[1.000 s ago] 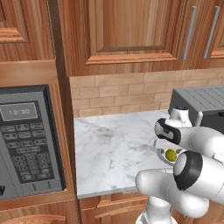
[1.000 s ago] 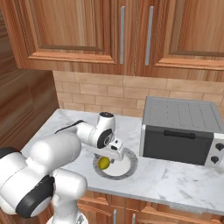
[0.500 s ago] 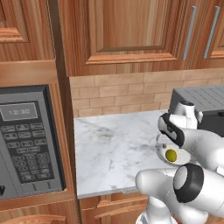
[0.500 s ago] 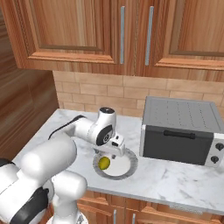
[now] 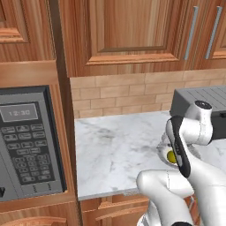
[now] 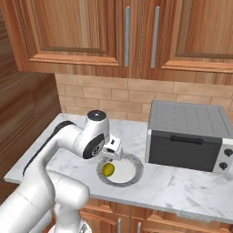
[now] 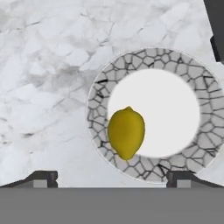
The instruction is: Pick lemon from the fridge and place it on the plate on the counter.
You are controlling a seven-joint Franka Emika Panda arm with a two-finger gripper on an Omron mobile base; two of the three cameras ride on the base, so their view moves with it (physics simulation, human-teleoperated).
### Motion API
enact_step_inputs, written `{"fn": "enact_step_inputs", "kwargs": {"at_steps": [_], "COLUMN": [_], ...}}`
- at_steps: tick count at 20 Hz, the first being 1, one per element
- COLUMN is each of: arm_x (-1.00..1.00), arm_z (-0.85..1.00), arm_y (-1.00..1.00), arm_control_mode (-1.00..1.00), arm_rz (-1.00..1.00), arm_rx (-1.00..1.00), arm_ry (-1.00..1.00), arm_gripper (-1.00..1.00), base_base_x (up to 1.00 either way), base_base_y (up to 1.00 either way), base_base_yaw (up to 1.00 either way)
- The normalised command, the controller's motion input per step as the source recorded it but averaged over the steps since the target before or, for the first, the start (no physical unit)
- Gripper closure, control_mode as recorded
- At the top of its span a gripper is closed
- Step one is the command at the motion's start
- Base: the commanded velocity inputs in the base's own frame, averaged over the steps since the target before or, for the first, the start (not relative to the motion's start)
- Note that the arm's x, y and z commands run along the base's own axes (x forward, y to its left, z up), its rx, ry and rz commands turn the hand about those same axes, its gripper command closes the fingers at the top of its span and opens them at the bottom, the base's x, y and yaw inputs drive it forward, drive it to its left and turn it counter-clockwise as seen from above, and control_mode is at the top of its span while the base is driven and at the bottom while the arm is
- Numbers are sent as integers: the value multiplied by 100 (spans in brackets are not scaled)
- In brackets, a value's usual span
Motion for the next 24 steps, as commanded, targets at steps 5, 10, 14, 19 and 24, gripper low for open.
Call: {"fn": "enact_step_inputs", "kwargs": {"at_steps": [5, 10, 14, 19, 24], "arm_x": [-74, -78, -64, -65, -54], "arm_z": [82, 96, 100, 100, 88], "arm_y": [38, 22, 33, 23, 5], "arm_control_mode": [-100, -100, -100, -100, -100], "arm_rz": [3, 0, 0, 0, 0], "arm_rx": [-7, -5, -5, -4, 0], "arm_ry": [-5, -3, 0, -3, -5], "arm_gripper": [-100, -100, -100, -100, -100], "base_base_x": [0, 0, 0, 0, 0], "base_base_y": [0, 0, 0, 0, 0], "base_base_yaw": [0, 0, 0, 0, 0]}}
